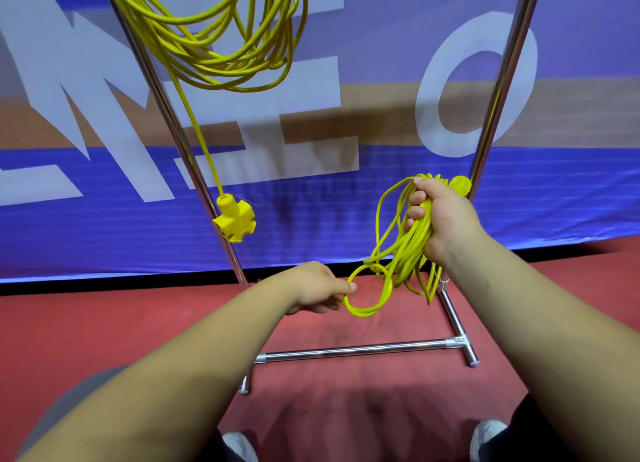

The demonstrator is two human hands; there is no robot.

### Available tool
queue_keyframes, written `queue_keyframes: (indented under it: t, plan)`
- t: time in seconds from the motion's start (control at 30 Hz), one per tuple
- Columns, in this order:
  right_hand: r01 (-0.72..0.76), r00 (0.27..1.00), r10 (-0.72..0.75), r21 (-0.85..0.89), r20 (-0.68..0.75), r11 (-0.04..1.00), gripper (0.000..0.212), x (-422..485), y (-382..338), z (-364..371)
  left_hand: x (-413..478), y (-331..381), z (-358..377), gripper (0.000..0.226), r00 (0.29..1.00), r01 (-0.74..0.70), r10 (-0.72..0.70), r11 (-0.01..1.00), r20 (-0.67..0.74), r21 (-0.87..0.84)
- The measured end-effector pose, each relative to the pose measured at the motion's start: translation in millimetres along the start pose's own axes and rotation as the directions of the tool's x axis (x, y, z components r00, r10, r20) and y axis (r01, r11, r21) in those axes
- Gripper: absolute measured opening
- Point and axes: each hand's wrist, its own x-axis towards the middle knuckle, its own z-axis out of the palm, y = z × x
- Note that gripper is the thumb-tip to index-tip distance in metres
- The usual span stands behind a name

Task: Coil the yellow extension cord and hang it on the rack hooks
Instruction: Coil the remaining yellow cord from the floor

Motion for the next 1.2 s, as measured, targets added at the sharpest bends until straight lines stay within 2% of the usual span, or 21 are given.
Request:
queue_keyframes:
  t: [0.07, 0.2, 0.3, 0.4, 0.47, 0.5, 0.53, 0.6, 0.67, 0.73, 0.8, 0.87, 0.93, 0.97, 1.03, 1.13, 1.17, 1.2]
  plan:
    - [0.006, 1.000, -0.006, 0.008, -0.009, 1.000, 0.012, 1, 3, -1, 2, 1, 2, 0.022, 0.996, -0.050, 0.051, 0.999, -0.067, 0.016]
    - [0.017, 0.999, -0.017, -0.003, -0.029, 1.000, 0.012, 2, 3, -2, 0, 5, 5, 0.019, 0.995, -0.053, 0.045, 0.995, -0.088, -0.089]
    - [0.038, 0.998, -0.040, -0.035, -0.043, 0.999, 0.012, 1, 2, -3, -1, 11, 4, 0.020, 0.990, -0.059, 0.021, 0.958, -0.138, -0.280]
    - [0.075, 0.995, -0.081, -0.107, -0.052, 0.991, 0.009, -1, 2, -4, -3, 16, -3, 0.023, 0.997, 0.056, -0.078, 0.786, -0.009, -0.616]
    - [0.103, 0.992, -0.114, -0.163, -0.061, 0.981, 0.011, -1, 4, -4, -6, 23, -7, 0.029, 0.997, 0.078, -0.058, 0.667, 0.052, -0.741]
    - [0.114, 0.990, -0.127, -0.187, -0.063, 0.976, 0.012, -1, 5, -5, -8, 26, -10, 0.033, 0.998, 0.064, -0.027, 0.645, 0.060, -0.761]
    - [0.120, 0.989, -0.135, -0.207, -0.063, 0.971, 0.014, -2, 6, -5, -12, 30, -12, 0.039, 0.998, 0.037, 0.017, 0.656, 0.063, -0.754]
    - [0.121, 0.988, -0.140, -0.226, -0.069, 0.966, 0.016, -2, 8, -5, -22, 35, -19, 0.053, 0.987, -0.027, 0.126, 0.750, 0.102, -0.661]
    - [0.120, 0.987, -0.141, -0.226, -0.077, 0.967, 0.017, -2, 9, -6, -31, 37, -24, 0.064, 0.965, -0.099, 0.197, 0.887, 0.175, -0.451]
    - [0.116, 0.987, -0.137, -0.223, -0.083, 0.968, 0.017, -1, 9, -6, -36, 39, -26, 0.068, 0.955, -0.158, 0.210, 0.959, 0.212, -0.235]
    - [0.110, 0.987, -0.133, -0.227, -0.088, 0.968, 0.016, -1, 9, -6, -39, 40, -28, 0.061, 0.964, -0.182, 0.207, 0.972, 0.169, -0.151]
    - [0.107, 0.988, -0.131, -0.235, -0.085, 0.966, 0.016, -1, 9, -7, -39, 38, -33, 0.050, 0.965, -0.207, 0.227, 0.966, 0.127, -0.155]
    - [0.100, 0.988, -0.125, -0.233, -0.092, 0.967, 0.016, -1, 7, -7, -38, 35, -39, 0.037, 0.951, -0.246, 0.275, 0.950, 0.143, -0.195]
    - [0.095, 0.988, -0.119, -0.225, -0.096, 0.970, 0.016, -1, 6, -8, -37, 34, -41, 0.032, 0.943, -0.259, 0.301, 0.933, 0.144, -0.250]
    - [0.085, 0.989, -0.108, -0.212, -0.101, 0.974, 0.016, 1, 5, -9, -31, 35, -44, 0.028, 0.957, -0.232, 0.286, 0.856, 0.050, -0.462]
    - [0.062, 0.992, -0.085, -0.220, -0.097, 0.974, 0.016, 3, 6, -11, -19, 36, -49, 0.016, 0.989, -0.146, 0.073, 0.542, -0.126, -0.827]
    - [0.054, 0.993, -0.077, -0.224, -0.091, 0.973, 0.014, 4, 8, -11, -16, 35, -51, 0.015, 0.989, -0.131, 0.006, 0.463, -0.145, -0.876]
    - [0.046, 0.994, -0.066, -0.227, -0.082, 0.973, 0.013, 4, 9, -11, -13, 33, -53, 0.017, 0.988, -0.115, -0.047, 0.428, -0.149, -0.897]
